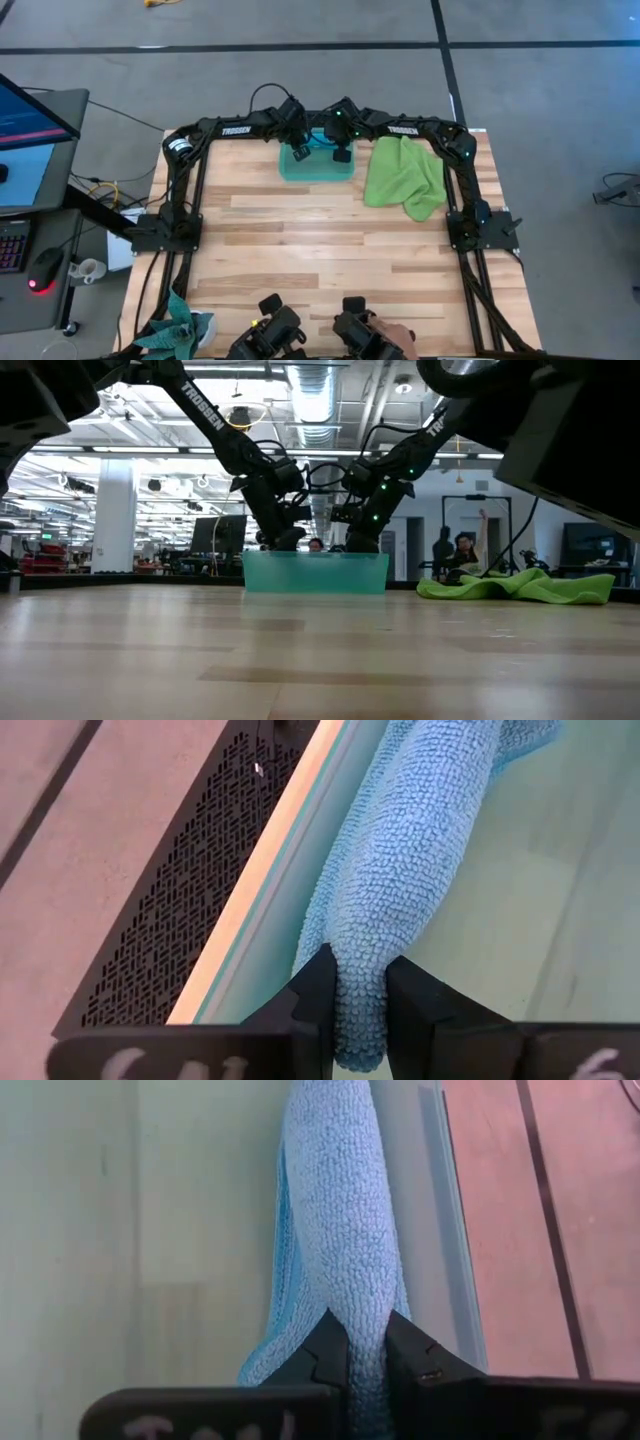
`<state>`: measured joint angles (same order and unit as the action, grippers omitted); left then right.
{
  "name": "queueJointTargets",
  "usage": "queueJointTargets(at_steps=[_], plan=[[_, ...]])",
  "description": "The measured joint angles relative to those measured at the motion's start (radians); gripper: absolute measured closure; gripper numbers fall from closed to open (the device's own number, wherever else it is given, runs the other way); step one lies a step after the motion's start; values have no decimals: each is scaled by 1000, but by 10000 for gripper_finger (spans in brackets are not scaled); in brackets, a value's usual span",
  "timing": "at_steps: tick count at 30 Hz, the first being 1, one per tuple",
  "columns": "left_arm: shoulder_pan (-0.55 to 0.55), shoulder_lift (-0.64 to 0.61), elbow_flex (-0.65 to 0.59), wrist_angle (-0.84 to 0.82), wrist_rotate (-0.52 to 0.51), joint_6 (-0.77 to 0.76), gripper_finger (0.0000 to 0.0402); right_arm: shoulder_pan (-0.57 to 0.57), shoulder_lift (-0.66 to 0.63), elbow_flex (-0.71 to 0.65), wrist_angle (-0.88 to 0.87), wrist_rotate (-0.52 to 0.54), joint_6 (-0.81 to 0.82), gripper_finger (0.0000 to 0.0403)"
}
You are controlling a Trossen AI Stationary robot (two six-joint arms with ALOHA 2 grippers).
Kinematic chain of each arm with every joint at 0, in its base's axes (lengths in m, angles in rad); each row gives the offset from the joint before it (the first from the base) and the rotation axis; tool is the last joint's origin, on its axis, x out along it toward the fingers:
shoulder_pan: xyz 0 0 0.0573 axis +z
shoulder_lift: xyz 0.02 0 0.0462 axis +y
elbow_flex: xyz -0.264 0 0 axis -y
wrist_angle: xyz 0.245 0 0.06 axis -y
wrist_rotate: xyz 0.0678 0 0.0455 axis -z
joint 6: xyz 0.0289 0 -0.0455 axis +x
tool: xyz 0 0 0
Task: Roll microfiber towels into tight, uniform cylinder then place into a basket
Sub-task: Put the blue microfiber cloth into the blue bin
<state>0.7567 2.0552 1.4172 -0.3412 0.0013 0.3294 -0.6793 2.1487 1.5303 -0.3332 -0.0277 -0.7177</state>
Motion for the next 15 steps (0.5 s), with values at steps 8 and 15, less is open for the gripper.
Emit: queueJointTargets(at_steps=[8, 15], plan=[[0, 0, -1, -7, -8, -1, 322, 5, 0, -1, -8, 18, 3, 334], [3, -2, -4, -31, -40, -1, 260, 0, 0, -5, -52, 59, 6, 341]])
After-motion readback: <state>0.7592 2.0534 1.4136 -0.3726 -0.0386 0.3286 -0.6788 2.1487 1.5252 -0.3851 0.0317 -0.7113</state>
